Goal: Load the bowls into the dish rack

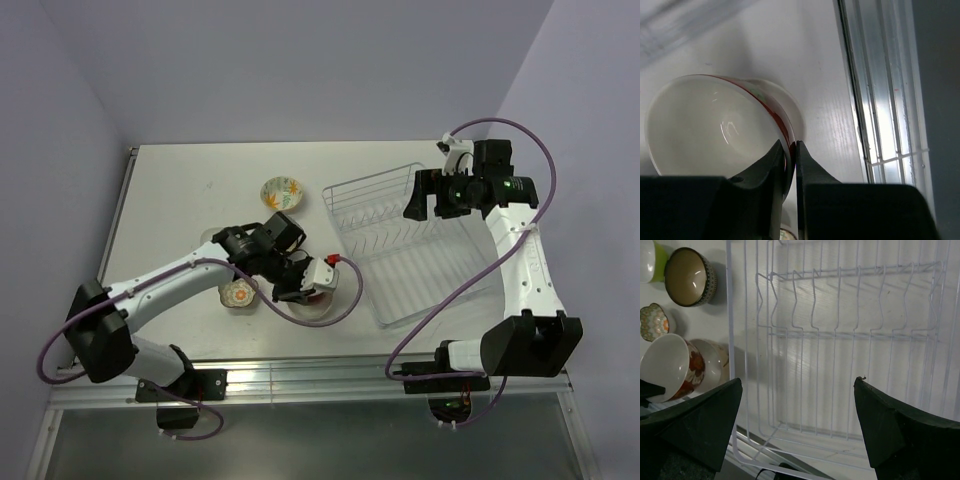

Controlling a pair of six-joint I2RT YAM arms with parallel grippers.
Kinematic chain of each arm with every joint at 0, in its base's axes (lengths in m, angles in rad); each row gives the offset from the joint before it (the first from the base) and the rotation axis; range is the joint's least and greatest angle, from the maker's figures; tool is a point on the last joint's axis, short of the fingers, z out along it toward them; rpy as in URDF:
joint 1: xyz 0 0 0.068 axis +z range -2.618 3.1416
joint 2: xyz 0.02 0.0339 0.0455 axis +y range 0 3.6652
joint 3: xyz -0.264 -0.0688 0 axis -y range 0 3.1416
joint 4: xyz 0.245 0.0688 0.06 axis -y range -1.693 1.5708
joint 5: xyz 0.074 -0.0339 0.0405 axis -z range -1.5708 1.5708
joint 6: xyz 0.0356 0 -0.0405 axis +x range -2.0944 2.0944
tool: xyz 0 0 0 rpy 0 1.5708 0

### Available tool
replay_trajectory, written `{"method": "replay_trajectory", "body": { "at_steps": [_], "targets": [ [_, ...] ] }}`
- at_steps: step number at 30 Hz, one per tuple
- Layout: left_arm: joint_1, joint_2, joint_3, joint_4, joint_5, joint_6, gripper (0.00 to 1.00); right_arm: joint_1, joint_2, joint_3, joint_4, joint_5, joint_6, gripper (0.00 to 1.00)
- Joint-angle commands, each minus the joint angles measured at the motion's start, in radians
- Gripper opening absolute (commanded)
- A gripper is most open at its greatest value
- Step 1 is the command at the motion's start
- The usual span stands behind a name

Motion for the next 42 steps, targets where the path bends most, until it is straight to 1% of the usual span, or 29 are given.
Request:
{"method": "replay_trajectory", "body": {
  "at_steps": [1,4,7,10,13,14,16,17,18,19,20,23,24,26,27,28,29,31,33,34,36,37,39,42],
  "targets": [
    [-0.007,-0.108,0.114,0.052,-0.013,-0.035,0.0,0.002,-0.035,0.07,0.019,-0.069,0.051,1.0],
    [-0.007,-0.156,0.123,0.08,-0.012,-0.065,0.0,0.002,-0.054,0.084,0.041,-0.152,0.076,1.0],
    [-0.005,-0.18,0.146,0.116,0.028,-0.144,0.0,0.004,-0.098,0.084,0.103,-0.22,0.067,1.0],
    [-0.002,-0.174,0.177,0.124,0.11,-0.236,0.0,0.004,-0.112,0.119,0.069,-0.272,-0.019,1.0],
    [0.018,-0.165,0.189,0.145,0.221,-0.325,0.0,0.009,-0.132,0.142,0.016,-0.321,-0.177,1.0],
    [0.038,-0.159,0.191,0.152,0.248,-0.345,0.0,0.012,-0.152,0.144,-0.018,-0.321,-0.267,1.0],
    [0.059,-0.157,0.186,0.17,0.33,-0.41,0.0,0.025,-0.179,0.128,-0.058,-0.321,-0.365,1.0],
    [0.085,-0.157,0.185,0.193,0.363,-0.433,0.0,0.029,-0.195,0.119,-0.07,-0.339,-0.477,1.0],
    [0.1,-0.15,0.186,0.198,0.391,-0.474,0.0,0.03,-0.237,0.105,-0.078,-0.352,-0.528,1.0],
    [0.114,-0.145,0.186,0.207,0.449,-0.489,0.0,0.032,-0.264,0.067,-0.075,-0.366,-0.575,1.0],
    [0.14,-0.133,0.186,0.221,0.476,-0.508,0.0,0.032,-0.317,0.044,-0.074,-0.395,-0.672,1.0],
    [0.191,-0.112,0.177,0.27,0.566,-0.603,0.0,0.053,-0.4,-0.036,-0.052,-0.418,-0.799,1.0],
    [0.2,-0.108,0.176,0.303,0.586,-0.647,0.0,0.061,-0.411,-0.048,-0.051,-0.432,-0.823,0.99],
    [0.214,-0.105,0.16,0.339,0.626,-0.684,0.0,0.067,-0.43,-0.068,-0.066,-0.45,-0.873,0.99],
    [0.216,-0.105,0.156,0.374,0.635,-0.71,0.0,0.1,-0.431,-0.071,-0.078,-0.471,-0.896,0.99],
    [0.216,-0.107,0.142,0.398,0.647,-0.762,0.0,0.113,-0.434,-0.071,-0.099,-0.478,-0.921,0.99],
    [0.216,-0.108,0.136,0.417,0.667,-0.784,0.0,0.125,-0.442,-0.071,-0.104,-0.481,-0.962,0.99],
    [0.216,-0.108,0.13,0.451,0.675,-0.822,0.0,0.188,-0.454,-0.07,-0.089,-0.453,-0.978,0.99],
    [0.216,-0.107,0.128,0.454,0.683,-0.827,0.0,0.258,-0.454,-0.059,-0.084,-0.409,-1.007,0.98],
    [0.216,-0.105,0.125,0.457,0.689,-0.829,0.0,0.341,-0.448,-0.041,-0.083,-0.349,-1.014,0.98],
    [0.214,-0.096,0.12,0.46,0.713,-0.836,0.0,0.422,-0.414,-0.011,-0.109,-0.305,-1.062,0.98],
    [0.216,-0.092,0.116,0.462,0.723,-0.841,0.0,0.488,-0.401,0.019,-0.141,-0.285,-1.074,0.98],
    [0.214,-0.079,0.11,0.474,0.746,-0.856,0.0,0.551,-0.353,0.05,-0.176,-0.242,-1.116,0.98],
    [0.214,-0.058,0.108,0.44,0.781,-0.826,0.0,0.657,-0.318,0.078,-0.201,-0.194,-1.134,0.98]
  ]
}}
